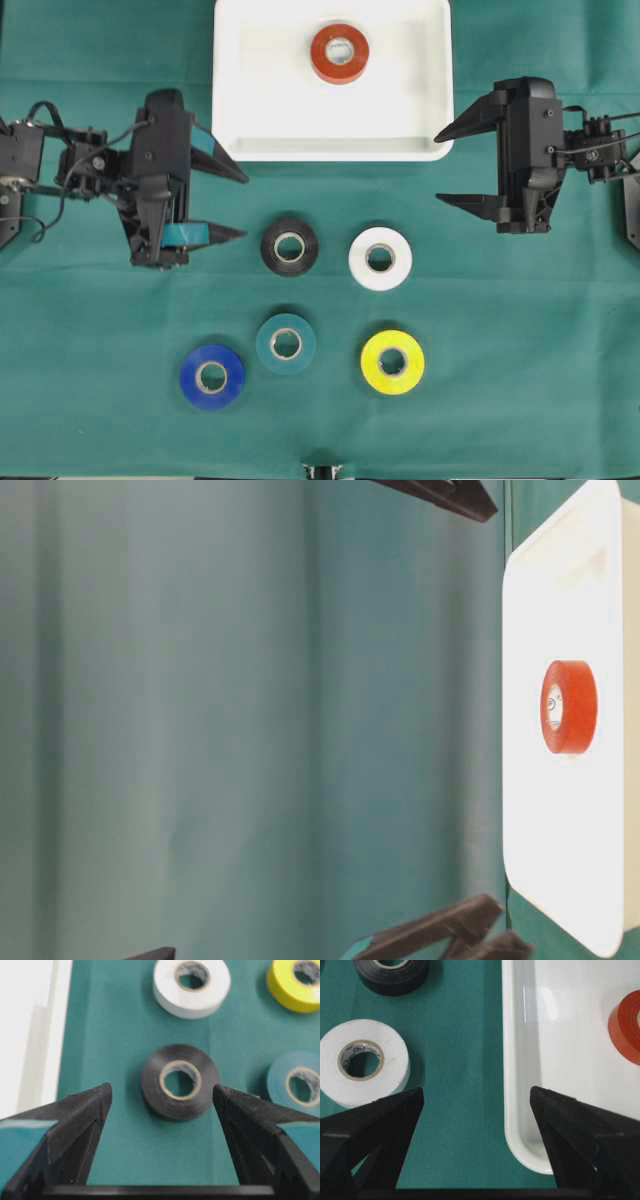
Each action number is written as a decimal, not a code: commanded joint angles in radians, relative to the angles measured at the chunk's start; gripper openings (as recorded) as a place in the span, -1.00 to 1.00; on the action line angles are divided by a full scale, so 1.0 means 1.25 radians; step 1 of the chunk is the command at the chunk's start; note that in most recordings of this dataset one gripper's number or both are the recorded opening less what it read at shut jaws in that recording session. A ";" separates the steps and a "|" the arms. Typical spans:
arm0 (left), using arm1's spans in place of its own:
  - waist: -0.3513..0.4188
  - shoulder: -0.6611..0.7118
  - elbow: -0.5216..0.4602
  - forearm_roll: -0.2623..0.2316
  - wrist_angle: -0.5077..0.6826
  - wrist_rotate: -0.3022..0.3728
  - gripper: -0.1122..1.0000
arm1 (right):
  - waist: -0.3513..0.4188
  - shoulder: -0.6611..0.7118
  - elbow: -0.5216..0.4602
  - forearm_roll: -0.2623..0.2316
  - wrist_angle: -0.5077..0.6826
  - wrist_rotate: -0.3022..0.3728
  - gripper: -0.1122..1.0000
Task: Put the tape alternately from left to right into the white case.
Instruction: 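Move the left gripper down over the teal tape roll, then close the left gripper on the teal tape roll's rim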
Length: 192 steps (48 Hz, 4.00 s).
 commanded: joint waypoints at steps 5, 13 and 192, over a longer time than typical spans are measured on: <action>-0.033 0.012 -0.023 -0.001 -0.004 -0.001 0.75 | 0.002 -0.005 -0.017 0.001 -0.007 0.002 0.47; -0.071 0.031 -0.033 -0.002 -0.004 -0.001 0.75 | 0.002 -0.004 -0.017 0.001 -0.007 0.004 0.47; -0.283 0.420 -0.279 0.000 0.048 0.006 -0.32 | 0.002 -0.005 0.040 0.000 -0.022 0.005 0.47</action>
